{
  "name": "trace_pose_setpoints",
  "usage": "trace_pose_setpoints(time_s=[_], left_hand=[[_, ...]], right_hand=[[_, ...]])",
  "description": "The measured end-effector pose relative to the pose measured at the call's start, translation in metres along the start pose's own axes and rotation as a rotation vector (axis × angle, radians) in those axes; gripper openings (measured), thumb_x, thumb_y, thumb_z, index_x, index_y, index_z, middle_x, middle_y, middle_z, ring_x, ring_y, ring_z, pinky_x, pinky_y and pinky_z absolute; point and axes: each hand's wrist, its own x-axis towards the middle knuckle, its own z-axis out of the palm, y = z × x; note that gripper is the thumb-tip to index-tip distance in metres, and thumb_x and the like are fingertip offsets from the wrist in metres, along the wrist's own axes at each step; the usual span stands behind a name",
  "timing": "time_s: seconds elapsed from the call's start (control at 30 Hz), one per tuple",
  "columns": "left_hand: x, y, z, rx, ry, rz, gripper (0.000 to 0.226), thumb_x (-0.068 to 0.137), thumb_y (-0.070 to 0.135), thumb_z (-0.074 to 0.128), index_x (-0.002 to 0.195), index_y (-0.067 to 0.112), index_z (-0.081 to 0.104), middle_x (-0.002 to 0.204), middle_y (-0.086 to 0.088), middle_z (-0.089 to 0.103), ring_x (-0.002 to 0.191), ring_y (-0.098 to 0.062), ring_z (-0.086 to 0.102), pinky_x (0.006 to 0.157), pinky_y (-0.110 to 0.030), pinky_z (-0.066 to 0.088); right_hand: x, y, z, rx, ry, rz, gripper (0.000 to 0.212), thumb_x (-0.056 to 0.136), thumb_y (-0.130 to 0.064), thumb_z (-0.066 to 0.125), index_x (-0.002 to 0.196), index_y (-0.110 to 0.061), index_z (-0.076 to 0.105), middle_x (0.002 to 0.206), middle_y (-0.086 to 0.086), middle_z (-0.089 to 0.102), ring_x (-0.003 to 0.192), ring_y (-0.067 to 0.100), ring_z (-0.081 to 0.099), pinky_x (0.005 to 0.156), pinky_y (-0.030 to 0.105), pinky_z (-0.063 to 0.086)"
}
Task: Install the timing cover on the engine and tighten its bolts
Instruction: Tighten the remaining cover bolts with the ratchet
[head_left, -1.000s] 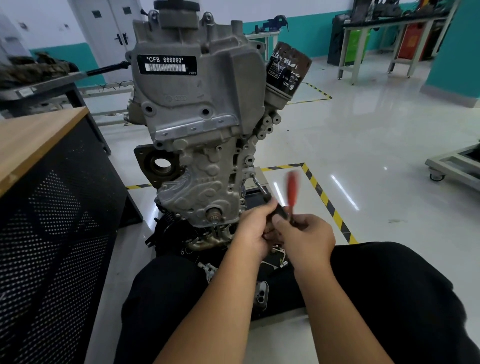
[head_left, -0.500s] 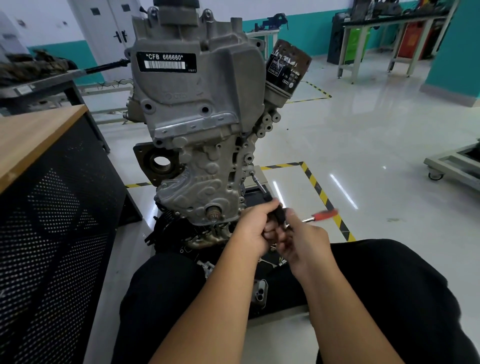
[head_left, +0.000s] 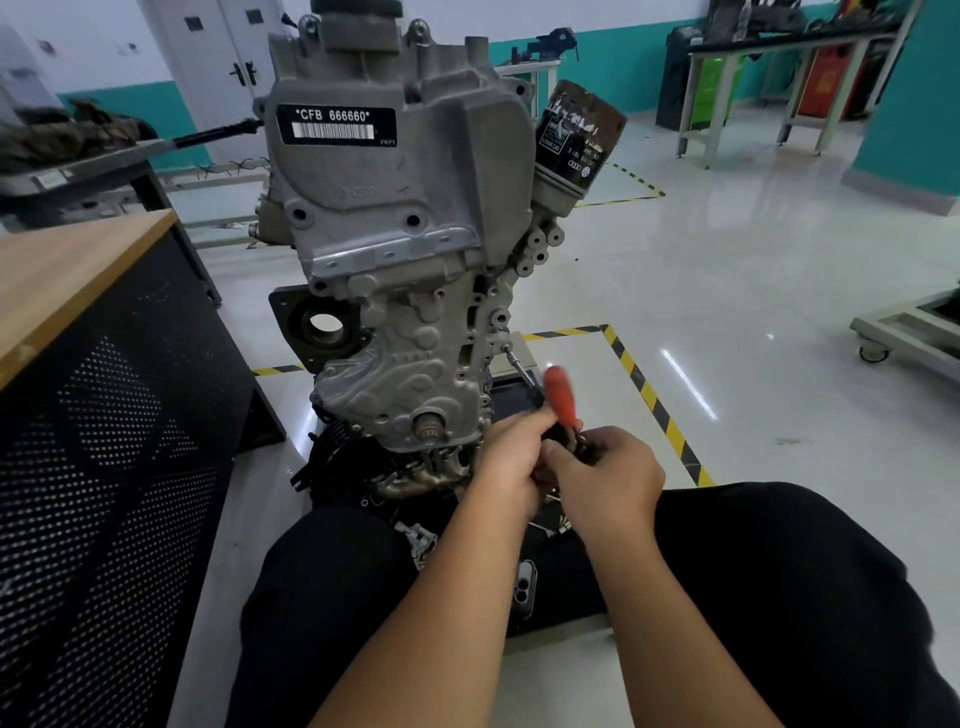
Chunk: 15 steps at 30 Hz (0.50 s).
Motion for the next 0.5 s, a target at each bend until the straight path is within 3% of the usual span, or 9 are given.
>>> trace_pose_setpoints(time_s=[0.03,0.07,0.13,0.2,0.27,0.37,0.43,0.5], left_hand=[[0.001,0.0,0.0,0.004,-0.014,-0.006,0.028,0.065,0.037,0.089,0.073,0.012,0.078,0.083,-0.012,0.073,0.066,-0.023,0.066,0.066,-0.034,0.058],[0.001,0.002,-0.001,0.022,-0.022,-0.025,0.03,0.07,0.041,0.088,0.072,0.013,0.077,0.077,-0.01,0.07,0.057,-0.021,0.061,0.057,-0.029,0.054],[0.003,0.002,-0.003,0.045,0.014,-0.071,0.032,0.08,0.044,0.082,0.072,0.015,0.072,0.056,-0.004,0.057,0.038,-0.015,0.045,0.039,-0.019,0.037],[0.004,0.0,-0.003,0.059,0.056,-0.041,0.029,0.085,0.039,0.08,0.07,0.016,0.07,0.047,-0.001,0.052,0.035,-0.013,0.042,0.036,-0.017,0.031],[0.003,-0.003,-0.003,0.062,0.078,0.017,0.031,0.087,0.032,0.079,0.06,0.018,0.074,0.048,0.001,0.056,0.035,-0.011,0.045,0.036,-0.018,0.029],[0.001,-0.004,-0.002,0.001,0.086,0.016,0.026,0.083,0.032,0.083,0.064,0.016,0.074,0.065,-0.004,0.063,0.044,-0.013,0.049,0.041,-0.02,0.032],[0.002,-0.002,-0.001,-0.026,0.076,-0.02,0.028,0.08,0.036,0.084,0.074,0.015,0.067,0.066,-0.005,0.057,0.049,-0.014,0.047,0.044,-0.021,0.033],[0.002,0.0,-0.002,-0.017,0.05,-0.074,0.033,0.082,0.041,0.081,0.073,0.014,0.064,0.053,-0.001,0.042,0.041,-0.013,0.034,0.04,-0.019,0.028]], right_hand=[[-0.002,0.0,0.002,0.091,-0.02,0.023,0.022,0.082,-0.033,0.084,0.071,-0.023,0.067,0.064,-0.005,0.069,0.058,0.01,0.065,0.049,0.017,0.043],[-0.001,-0.002,0.002,0.249,-0.058,0.12,0.023,0.084,-0.033,0.081,0.072,-0.019,0.069,0.062,-0.001,0.07,0.053,0.015,0.065,0.048,0.023,0.047],[-0.004,-0.011,-0.001,0.726,-0.207,0.47,0.033,0.095,-0.035,0.071,0.077,-0.008,0.068,0.057,0.007,0.064,0.041,0.015,0.052,0.04,0.024,0.041],[0.0,-0.013,-0.004,0.987,-0.279,0.692,0.038,0.102,-0.039,0.061,0.085,-0.005,0.065,0.057,0.006,0.057,0.036,0.01,0.044,0.035,0.019,0.034],[0.0,-0.01,-0.005,0.746,-0.217,0.551,0.03,0.099,-0.031,0.067,0.085,-0.005,0.066,0.056,0.003,0.06,0.039,0.012,0.05,0.039,0.021,0.038],[0.001,-0.005,-0.006,-0.005,-0.003,0.018,0.022,0.088,-0.031,0.078,0.071,-0.019,0.07,0.06,-0.007,0.068,0.058,0.012,0.067,0.05,0.02,0.043],[0.0,-0.006,-0.005,-0.027,0.003,-0.051,0.028,0.087,-0.035,0.078,0.065,-0.02,0.067,0.055,-0.008,0.065,0.052,0.009,0.063,0.048,0.018,0.04],[0.004,-0.009,-0.007,0.32,-0.098,0.193,0.033,0.092,-0.036,0.073,0.071,-0.011,0.067,0.052,-0.002,0.063,0.045,0.016,0.055,0.044,0.023,0.041]])
